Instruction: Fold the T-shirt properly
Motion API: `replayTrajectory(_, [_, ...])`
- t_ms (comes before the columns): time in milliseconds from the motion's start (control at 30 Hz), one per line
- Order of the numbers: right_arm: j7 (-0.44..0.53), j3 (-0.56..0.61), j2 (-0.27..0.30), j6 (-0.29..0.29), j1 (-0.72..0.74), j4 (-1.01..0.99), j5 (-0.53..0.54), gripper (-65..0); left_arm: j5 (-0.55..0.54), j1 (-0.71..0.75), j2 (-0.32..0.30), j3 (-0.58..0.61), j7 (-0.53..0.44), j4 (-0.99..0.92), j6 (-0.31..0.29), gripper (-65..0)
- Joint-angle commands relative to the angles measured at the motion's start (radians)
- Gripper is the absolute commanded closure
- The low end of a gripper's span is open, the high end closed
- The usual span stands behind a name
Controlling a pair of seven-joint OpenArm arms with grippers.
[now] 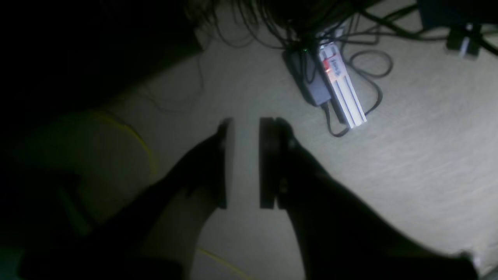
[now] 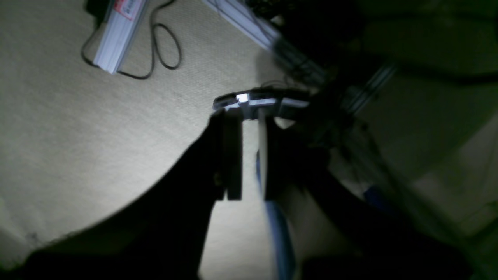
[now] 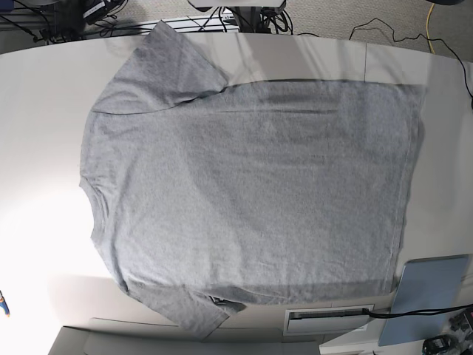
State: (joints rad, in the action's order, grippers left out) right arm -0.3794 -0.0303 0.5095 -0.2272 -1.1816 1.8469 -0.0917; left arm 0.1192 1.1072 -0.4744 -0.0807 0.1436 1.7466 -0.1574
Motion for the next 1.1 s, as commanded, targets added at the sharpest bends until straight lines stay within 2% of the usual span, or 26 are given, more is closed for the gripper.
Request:
replayTrajectory(0, [-0.011, -0.004, 0.018, 0.015, -0.026, 0.052, -0.018, -8.6, 0.013, 0.029, -0.022, -0.018, 0.012, 0.048, 0.008, -13.0])
replayTrajectory(133, [-0.111, -0.004, 0.037, 0.046, -0.037, 0.201, -0.127, -8.6, 0.060, 0.030, -0.056, -0.087, 0.127, 0.179, 0.049, -14.6])
replayTrajectory(233, [-0.127, -0.004, 0.037, 0.046, -0.037, 0.298, -0.236, -8.6, 0.064, 0.009, -0.058, -0.169, 0.135, 0.257, 0.047, -16.0])
replayTrajectory(267, [-0.126, -0.004, 0.037, 0.046, -0.034, 0.327, -0.272, -8.6, 0.065, -0.001, -0.058, -0.197, 0.132, 0.280, 0.021, -16.0])
replayTrajectory(400, [-0.126, -0.005, 0.037, 0.048, -0.002, 0.402, -0.378, -8.6, 0.069, -0.084, -0.058, -0.273, 0.125, 0.323, -0.144, -16.1])
replayTrajectory(467, [-0.129, -0.004, 0.037, 0.048, 0.031, 0.409, -0.424, -8.6, 0.100, -0.143, -0.058, -0.275, 0.125, 0.317, -0.208, -19.5])
replayTrajectory(533, [-0.153, -0.004, 0.037, 0.048, 0.066, 0.409, -0.433, -8.6, 0.137, -0.203, -0.058, -0.275, 0.116, 0.301, -0.279, -25.7])
replayTrajectory(600, [-0.191, -0.004, 0.037, 0.048, 0.099, 0.409, -0.432, -8.7, 0.158, -0.246, -0.065, -0.275, 0.078, 0.280, -0.317, -30.3])
replayTrajectory(667, [-0.232, -0.004, 0.037, 0.048, 0.130, 0.409, -0.432, -9.0, 0.162, -0.269, -0.080, -0.275, 0.012, 0.256, -0.333, -31.2])
replayTrajectory(700, [-0.248, -0.004, 0.037, 0.048, 0.140, 0.409, -0.431, -11.3, 0.174, -0.280, -0.089, -0.273, -0.011, 0.244, -0.341, -31.2])
replayTrajectory(867, [-0.254, -0.004, 0.037, 0.048, 0.159, 0.409, -0.342, -35.1, 0.237, -0.343, -0.140, -0.223, -0.026, 0.165, -0.330, -31.2])
replayTrajectory(900, [-0.252, -0.004, 0.037, 0.048, 0.163, 0.409, -0.343, -37.3, 0.241, -0.356, -0.152, -0.206, -0.025, 0.143, -0.331, -31.2])
replayTrajectory(967, [-0.255, -0.004, 0.037, 0.051, 0.175, 0.409, -0.361, -37.4, 0.274, -0.389, -0.171, -0.167, -0.025, 0.092, -0.327, -31.2])
replayTrajectory(1067, [-0.261, -0.004, 0.036, 0.093, 0.198, 0.409, -0.380, -37.4, 0.334, -0.443, -0.197, -0.105, -0.025, 0.002, -0.238, -31.2])
